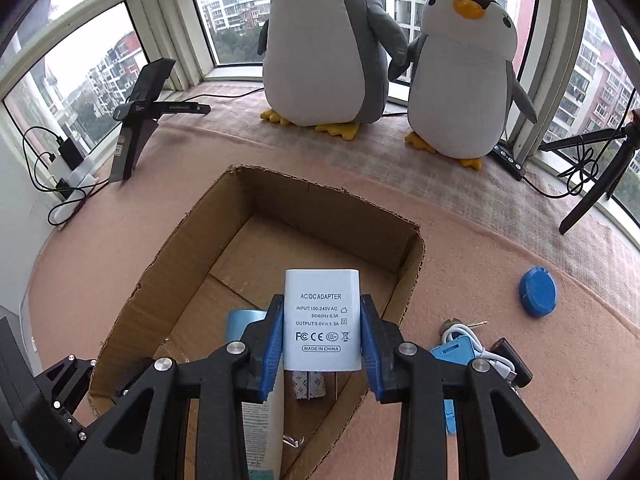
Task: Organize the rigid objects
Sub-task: 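Carry the charger into the box and open the right gripper, then move the right tool back toward the white cable and sanitizer bottle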
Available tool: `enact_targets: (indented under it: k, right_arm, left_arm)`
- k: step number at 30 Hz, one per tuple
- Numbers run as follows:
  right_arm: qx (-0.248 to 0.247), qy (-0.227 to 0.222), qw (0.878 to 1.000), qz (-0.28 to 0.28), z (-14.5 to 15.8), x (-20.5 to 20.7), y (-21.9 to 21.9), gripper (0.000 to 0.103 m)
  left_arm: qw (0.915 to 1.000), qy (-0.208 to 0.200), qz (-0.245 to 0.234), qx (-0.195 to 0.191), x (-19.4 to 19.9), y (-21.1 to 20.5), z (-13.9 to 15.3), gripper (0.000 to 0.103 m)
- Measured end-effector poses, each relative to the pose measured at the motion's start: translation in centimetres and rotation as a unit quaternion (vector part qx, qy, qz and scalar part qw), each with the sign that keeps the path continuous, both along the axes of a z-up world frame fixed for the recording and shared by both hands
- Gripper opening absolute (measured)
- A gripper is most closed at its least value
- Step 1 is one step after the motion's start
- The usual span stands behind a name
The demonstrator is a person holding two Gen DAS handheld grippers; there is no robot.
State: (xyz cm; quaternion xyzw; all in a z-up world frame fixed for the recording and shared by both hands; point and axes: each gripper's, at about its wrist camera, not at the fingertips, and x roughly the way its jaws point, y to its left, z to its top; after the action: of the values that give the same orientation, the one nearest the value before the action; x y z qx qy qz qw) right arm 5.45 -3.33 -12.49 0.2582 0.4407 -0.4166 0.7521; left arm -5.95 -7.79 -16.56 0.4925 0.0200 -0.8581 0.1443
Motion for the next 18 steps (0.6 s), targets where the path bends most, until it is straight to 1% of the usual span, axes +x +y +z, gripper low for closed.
enact_targets:
  k: [4, 12, 14, 15, 16, 18]
  right_arm:
    - [0.001, 0.006, 1.0, -0.003, -0.8, 0.4, -0.8, 0.032]
    - [-0.002, 0.004, 1.0, 0.002, -0.9, 0.7, -1.3, 0.032]
    - [-0.005, 0.002, 1.0, 0.006, -0.8, 0.7, -1.3, 0.046]
    - [-0.007, 0.0, 1.0, 0.007, -0.7, 0.7, -1.2, 0.061]
    - [-0.012, -0.001, 1.0, 0.007, -0.5, 0.6, -1.1, 0.068]
    - [-0.02, -0.001, 1.0, 0.01, -0.2, 0.7, -0.9, 0.068]
  left_arm:
    - [1.0, 0.0, 0.0, -0.001, 0.0, 0.0, 0.0, 0.02]
    - [1.0, 0.0, 0.0, -0.006, -0.1, 0.2, 0.0, 0.02]
    - [1.0, 0.0, 0.0, -0.006, -0.1, 0.2, 0.0, 0.02]
    - [1.0, 0.0, 0.0, -0.007, -0.1, 0.2, 0.0, 0.02]
    - [1.0, 0.0, 0.0, -0.007, -0.1, 0.2, 0.0, 0.02]
    - [1.0, 0.0, 0.0, -0.007, -0.1, 0.2, -0.1, 0.02]
